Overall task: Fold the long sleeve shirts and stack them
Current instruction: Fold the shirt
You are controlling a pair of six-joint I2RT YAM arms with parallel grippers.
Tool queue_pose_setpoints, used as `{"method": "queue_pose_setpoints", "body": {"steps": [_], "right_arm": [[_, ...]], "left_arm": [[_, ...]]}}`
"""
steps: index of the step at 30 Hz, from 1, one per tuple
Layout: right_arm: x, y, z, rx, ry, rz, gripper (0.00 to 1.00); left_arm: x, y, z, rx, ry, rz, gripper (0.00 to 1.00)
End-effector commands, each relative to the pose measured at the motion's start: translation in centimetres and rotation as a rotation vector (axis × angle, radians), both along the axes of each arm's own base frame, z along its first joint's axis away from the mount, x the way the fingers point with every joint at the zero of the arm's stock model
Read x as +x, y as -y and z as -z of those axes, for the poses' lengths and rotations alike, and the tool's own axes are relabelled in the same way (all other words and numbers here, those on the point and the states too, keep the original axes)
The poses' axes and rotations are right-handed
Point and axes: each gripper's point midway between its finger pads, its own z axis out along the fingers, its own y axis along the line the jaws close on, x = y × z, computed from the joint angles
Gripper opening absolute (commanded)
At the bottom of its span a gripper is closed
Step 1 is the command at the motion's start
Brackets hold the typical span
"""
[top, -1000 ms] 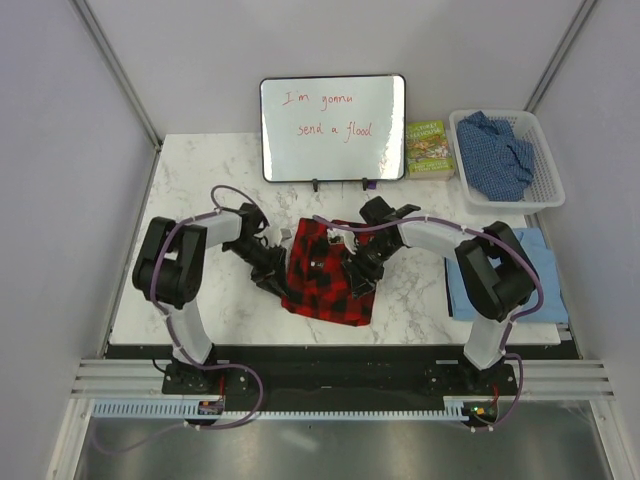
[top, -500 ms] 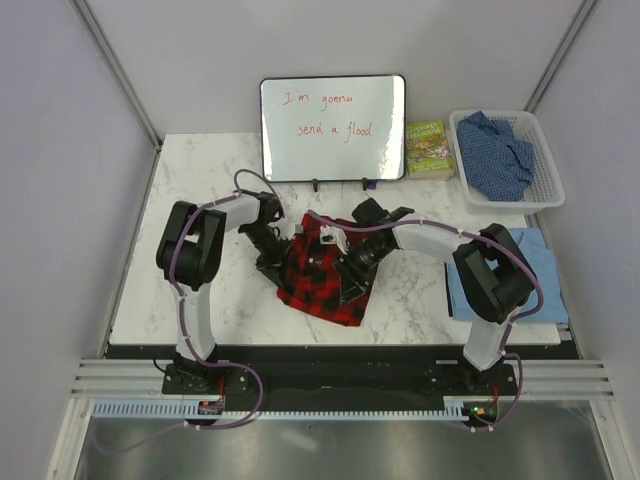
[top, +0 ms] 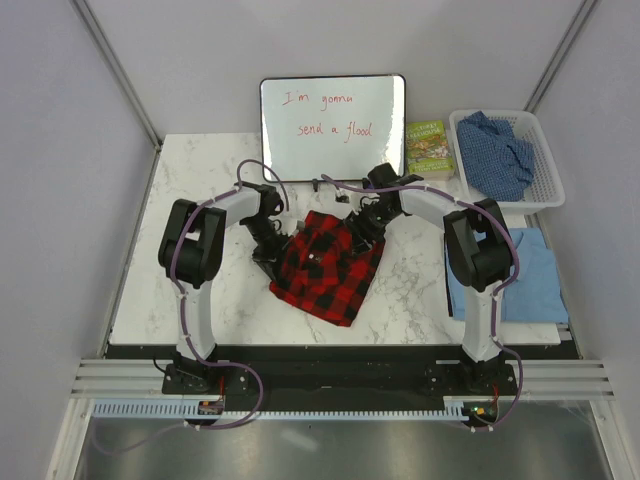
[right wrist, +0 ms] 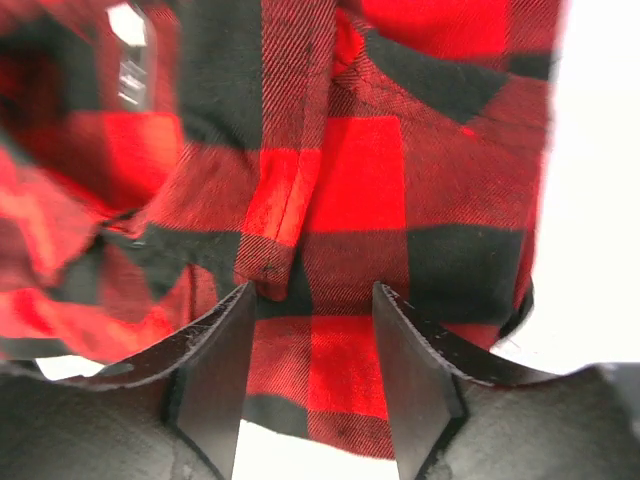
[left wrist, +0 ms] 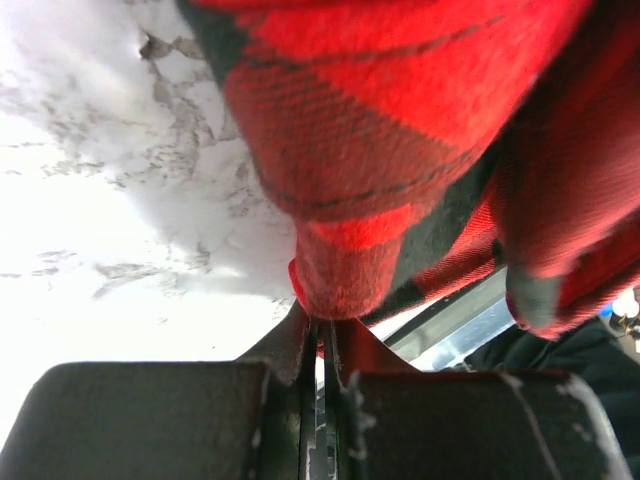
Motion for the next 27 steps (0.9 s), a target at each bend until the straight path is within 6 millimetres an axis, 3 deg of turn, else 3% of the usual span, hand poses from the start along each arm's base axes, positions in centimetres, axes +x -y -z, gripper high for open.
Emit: {"method": "queue_pose_setpoints", "body": {"steps": [1, 3, 5, 6, 12, 14, 16, 17, 19, 20, 21, 22, 23, 24, 27], "right_arm": [[-1.5, 1.0, 1.6, -0.075, -0.055, -0.048, 0.57], [-4.4, 1.6, 2.8, -0.087, -0.122, -0.070, 0.55], [-7.0, 1.2, 2.1, -0.057, -0.154, -0.101, 0.56], [-9.4, 1.6, 2.8, -0.066, -0.214, -0.106, 0.56], [-19.8, -1.5, -0.4, 0.044, -0.346, -0.238, 0.56], [-20.7, -2.4, -2.4, 0.088, -0.338, -0.254, 0.59], [-19.7, -2.7, -3.9, 0.107, -0.300, -0.238, 0.64], [-18.2, -2.5, -4.6, 0.113, -0.277, -0.207, 0.65], [-15.5, -1.2, -5.4, 0.132, -0.262, -0.121, 0.69], [-14.2, -0.9, -6.0, 0.141, -0.257, -0.082, 0.70], [-13.4, -0.4, -6.0, 0.141, -0.253, -0.053, 0.70], [-12.2, 0.2, -6.0, 0.135, -0.238, -0.013, 0.71], [-11.1, 0.2, -6.1, 0.129, -0.219, 0.018, 0.71], [-10.2, 0.6, -5.8, 0.101, -0.193, 0.045, 0.71], [-8.1, 0.3, -4.9, 0.078, -0.160, 0.104, 0.72]], "left_arm": [[3.0, -1.8, 1.0, 0.040, 0.112, 0.086, 0.02], [4.0, -2.3, 0.7, 0.031, 0.129, 0.062, 0.04], [5.3, -2.2, 0.3, -0.001, 0.144, 0.053, 0.05], [5.5, -2.3, 0.0, -0.032, 0.132, 0.038, 0.06], [7.8, -1.2, -1.6, -0.166, 0.170, 0.049, 0.16], [8.8, -1.0, -2.5, -0.193, 0.205, 0.047, 0.21], [9.7, -1.3, -3.6, -0.220, 0.235, 0.007, 0.27], [10.0, -1.0, -5.2, -0.278, 0.262, -0.018, 0.29], [10.9, -2.7, -6.8, -0.325, 0.289, -0.138, 0.34], [11.3, -3.5, -9.1, -0.402, 0.318, -0.201, 0.36], [10.5, -3.4, -9.7, -0.427, 0.297, -0.240, 0.46], [10.4, -4.3, -10.5, -0.446, 0.303, -0.288, 0.48], [9.8, -4.4, -11.2, -0.480, 0.305, -0.308, 0.63], [8.6, -4.3, -12.1, -0.487, 0.334, -0.310, 0.68], [5.8, -4.1, -12.1, -0.475, 0.318, -0.353, 0.70]]}}
